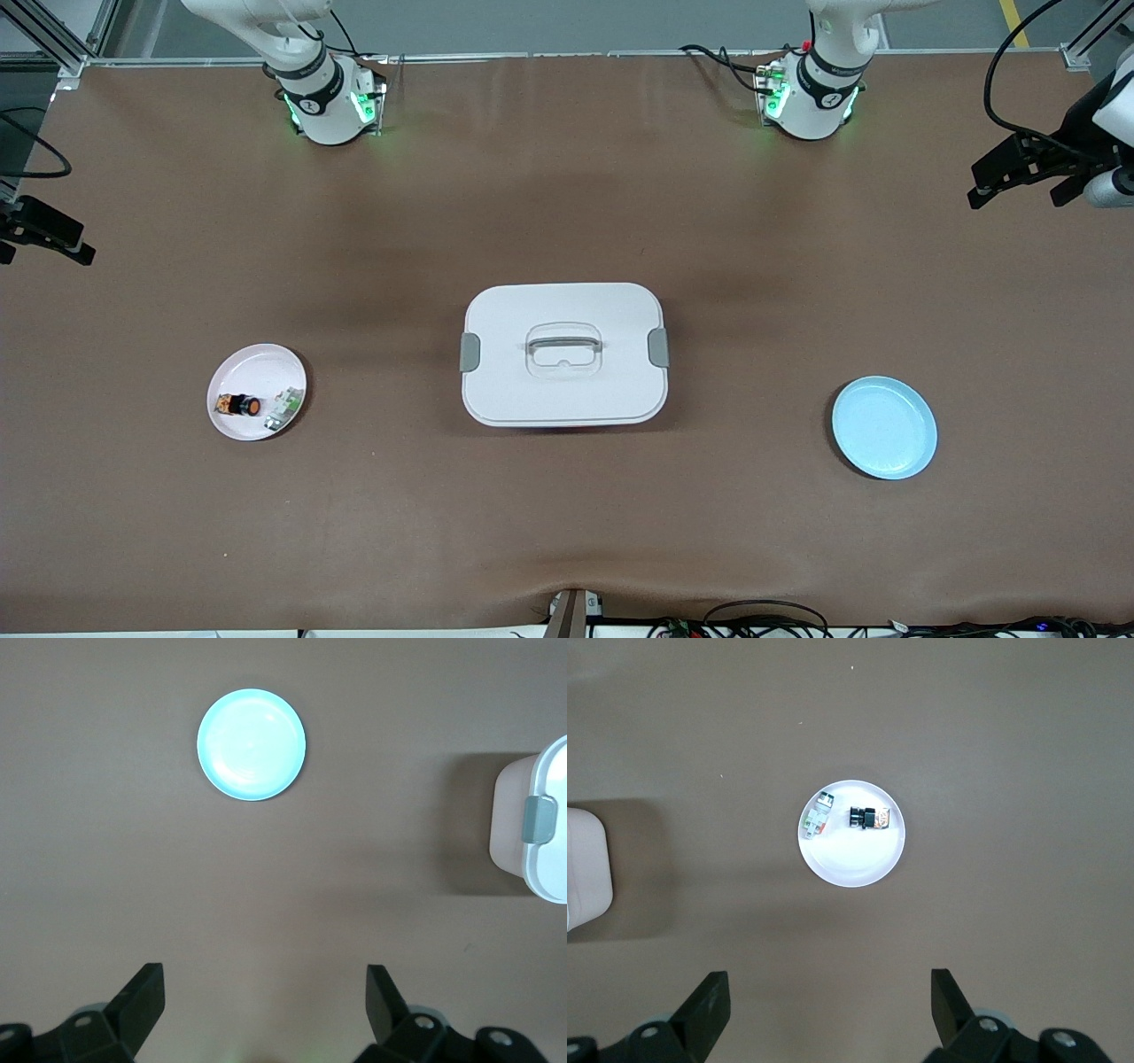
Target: Transfer orange switch to right arm and place
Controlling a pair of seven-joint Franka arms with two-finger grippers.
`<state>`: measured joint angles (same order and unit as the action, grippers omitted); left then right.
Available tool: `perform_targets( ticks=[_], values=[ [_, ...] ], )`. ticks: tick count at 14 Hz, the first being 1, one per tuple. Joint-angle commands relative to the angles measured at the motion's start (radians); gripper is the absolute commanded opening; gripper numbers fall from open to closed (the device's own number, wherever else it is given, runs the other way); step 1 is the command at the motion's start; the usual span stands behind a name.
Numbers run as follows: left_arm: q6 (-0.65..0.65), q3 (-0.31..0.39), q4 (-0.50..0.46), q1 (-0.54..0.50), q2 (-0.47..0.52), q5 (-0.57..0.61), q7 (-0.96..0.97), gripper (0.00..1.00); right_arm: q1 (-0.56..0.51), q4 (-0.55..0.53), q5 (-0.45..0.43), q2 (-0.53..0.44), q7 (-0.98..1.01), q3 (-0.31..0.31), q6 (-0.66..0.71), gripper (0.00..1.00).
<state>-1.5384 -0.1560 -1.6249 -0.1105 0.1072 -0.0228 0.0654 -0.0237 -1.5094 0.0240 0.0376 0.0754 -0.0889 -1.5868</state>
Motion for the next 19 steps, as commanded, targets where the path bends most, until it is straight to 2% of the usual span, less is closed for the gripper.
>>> perform_targets(
  ticks=[1, 3, 10, 19],
  values=[
    [-0.003, 0.004, -0.004, -0.003, 0.011, -0.016, -0.012, 1.0, 0.001, 0.034, -0.012, 0.016, 0.004, 0.003, 0.022, 1.0],
    [-0.002, 0.004, 0.008, -0.003, 0.011, -0.016, -0.018, 1.0, -0.004, 0.035, -0.013, 0.016, 0.07, 0.003, 0.022, 1.0],
    [0.003, 0.004, 0.06, -0.005, 0.0, -0.002, -0.018, 1.0, -0.002, 0.035, -0.015, 0.016, 0.072, 0.003, 0.022, 1.0],
    [0.004, 0.004, 0.071, -0.005, -0.017, -0.002, -0.019, 1.0, -0.005, 0.035, -0.015, 0.016, 0.064, 0.001, 0.021, 1.0]
  ],
)
